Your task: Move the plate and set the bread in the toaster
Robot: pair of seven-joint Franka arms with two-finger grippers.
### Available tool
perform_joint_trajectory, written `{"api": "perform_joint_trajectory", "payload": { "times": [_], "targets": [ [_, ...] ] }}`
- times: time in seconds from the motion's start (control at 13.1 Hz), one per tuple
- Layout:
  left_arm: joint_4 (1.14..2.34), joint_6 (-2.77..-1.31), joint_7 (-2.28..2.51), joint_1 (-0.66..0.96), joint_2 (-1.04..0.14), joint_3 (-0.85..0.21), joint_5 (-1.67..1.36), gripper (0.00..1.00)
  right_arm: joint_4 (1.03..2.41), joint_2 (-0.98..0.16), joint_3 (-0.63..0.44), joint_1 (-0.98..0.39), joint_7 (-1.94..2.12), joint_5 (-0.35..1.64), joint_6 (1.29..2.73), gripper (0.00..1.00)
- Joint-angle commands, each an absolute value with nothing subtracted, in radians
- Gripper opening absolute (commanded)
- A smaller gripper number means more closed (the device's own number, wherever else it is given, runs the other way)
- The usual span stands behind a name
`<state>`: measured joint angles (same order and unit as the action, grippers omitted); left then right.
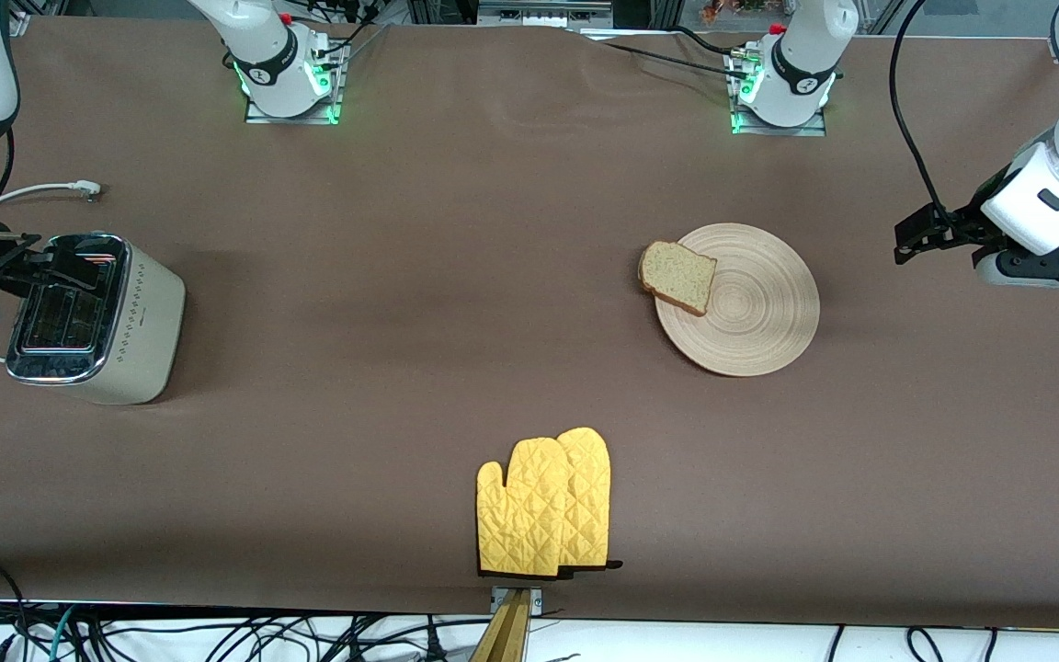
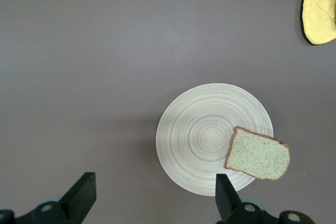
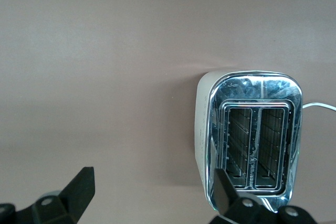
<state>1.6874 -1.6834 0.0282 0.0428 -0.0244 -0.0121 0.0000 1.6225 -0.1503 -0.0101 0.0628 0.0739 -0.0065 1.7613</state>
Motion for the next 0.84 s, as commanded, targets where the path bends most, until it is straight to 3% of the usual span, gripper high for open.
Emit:
{"api": "perform_joint_trajectory", "payload": {
  "times": [0.0,0.76],
  "targets": [
    [1.664,-1.622,0.067,0.051,-0.023,-0.009,0.000,1.00,1.611,-0.153,-0.003,0.067,0.064,-0.014,1.759,1.00],
    [1.632,-1.588,0.071,0.043,-0.031,-0.005,-0.002,1.00,1.578,-0.169,-0.003,0.069,0.072,-0.014,1.758,1.00]
  ]
}}
